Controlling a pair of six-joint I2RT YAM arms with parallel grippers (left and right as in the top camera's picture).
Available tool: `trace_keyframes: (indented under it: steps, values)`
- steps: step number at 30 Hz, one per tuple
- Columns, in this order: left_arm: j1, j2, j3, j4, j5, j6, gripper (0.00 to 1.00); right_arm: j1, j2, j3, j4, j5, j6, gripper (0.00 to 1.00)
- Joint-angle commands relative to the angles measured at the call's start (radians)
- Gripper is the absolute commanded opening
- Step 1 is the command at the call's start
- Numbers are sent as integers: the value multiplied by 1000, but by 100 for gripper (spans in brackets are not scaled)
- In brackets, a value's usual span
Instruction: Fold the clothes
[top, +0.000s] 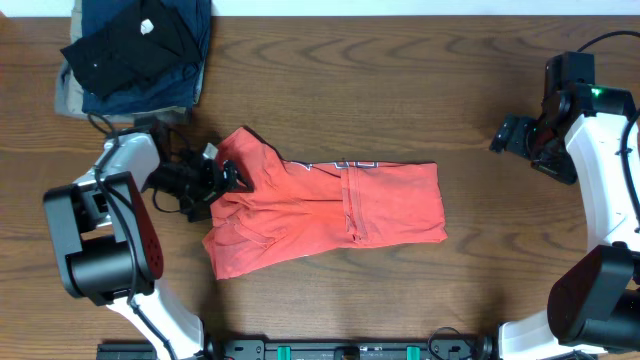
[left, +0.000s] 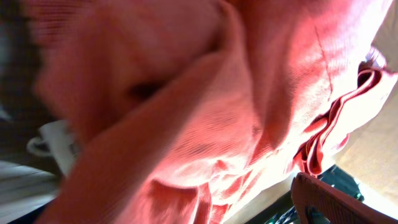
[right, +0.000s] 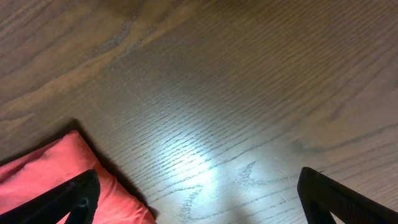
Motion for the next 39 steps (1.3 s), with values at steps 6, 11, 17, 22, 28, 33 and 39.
trace_keyframes:
  steps: [6,11,17,22,28,33,39]
  values:
    - [-82,62,-40,36,-67,32,51,-1,-8,9,1,-2,-12,99]
    - [-92,62,-40,36,-68,32,6,-1,-8,9,1,-2,-11,99]
    - [-64,55,3,6,-292,-161,6,-1,-8,9,1,-2,-12,99]
    - [-33,14,134,-152,-487,-209,6,-1,-8,9,1,-2,-12,99]
    - [-33,-48,352,-326,-563,-216,6,-1,-8,9,1,-2,-12,99]
    - [-59,-94,498,-446,-562,-223,6,-1,-8,9,1,-2,-12,99]
    - [-180,-144,525,-496,-554,-239,6,-1,-8,9,1,-2,-12,99]
